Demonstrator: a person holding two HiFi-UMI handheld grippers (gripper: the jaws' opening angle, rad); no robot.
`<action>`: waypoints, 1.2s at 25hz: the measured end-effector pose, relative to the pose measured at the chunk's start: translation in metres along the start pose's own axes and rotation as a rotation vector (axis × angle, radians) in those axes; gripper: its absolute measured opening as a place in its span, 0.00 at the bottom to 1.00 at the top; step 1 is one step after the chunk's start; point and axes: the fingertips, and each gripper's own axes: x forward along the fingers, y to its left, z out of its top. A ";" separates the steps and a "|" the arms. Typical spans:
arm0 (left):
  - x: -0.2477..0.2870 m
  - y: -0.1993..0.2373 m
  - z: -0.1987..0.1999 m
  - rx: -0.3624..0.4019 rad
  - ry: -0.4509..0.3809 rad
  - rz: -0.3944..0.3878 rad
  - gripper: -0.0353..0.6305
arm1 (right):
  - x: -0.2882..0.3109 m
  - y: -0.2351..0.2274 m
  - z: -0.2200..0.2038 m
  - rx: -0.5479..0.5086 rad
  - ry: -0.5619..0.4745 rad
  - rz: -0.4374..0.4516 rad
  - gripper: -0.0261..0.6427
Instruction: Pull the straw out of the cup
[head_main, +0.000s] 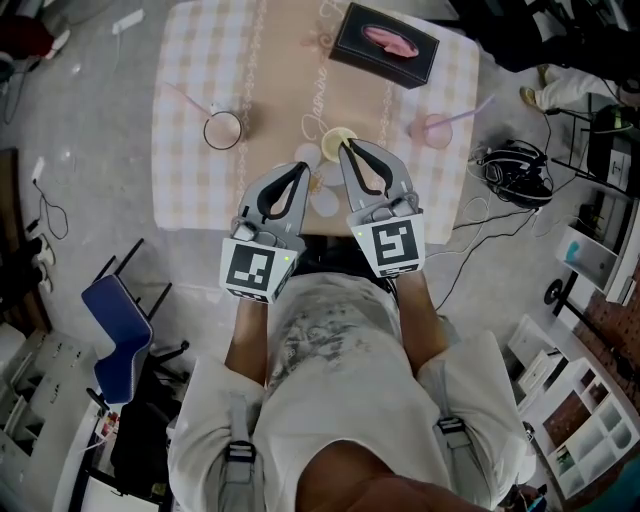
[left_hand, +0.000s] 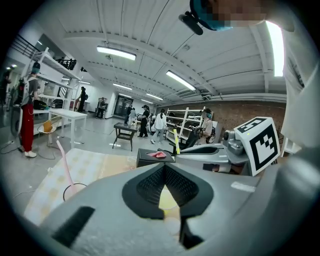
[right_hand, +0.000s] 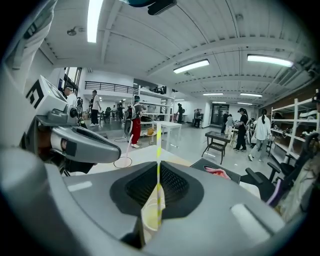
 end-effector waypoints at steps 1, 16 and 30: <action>-0.001 -0.002 0.002 0.004 -0.003 -0.003 0.06 | -0.003 0.000 0.002 0.001 -0.003 -0.004 0.08; -0.016 -0.021 0.027 0.046 -0.028 -0.039 0.06 | -0.055 -0.007 0.011 0.006 -0.031 -0.042 0.08; -0.024 -0.030 0.025 0.072 -0.013 -0.072 0.06 | -0.082 0.001 0.007 0.084 -0.027 -0.049 0.07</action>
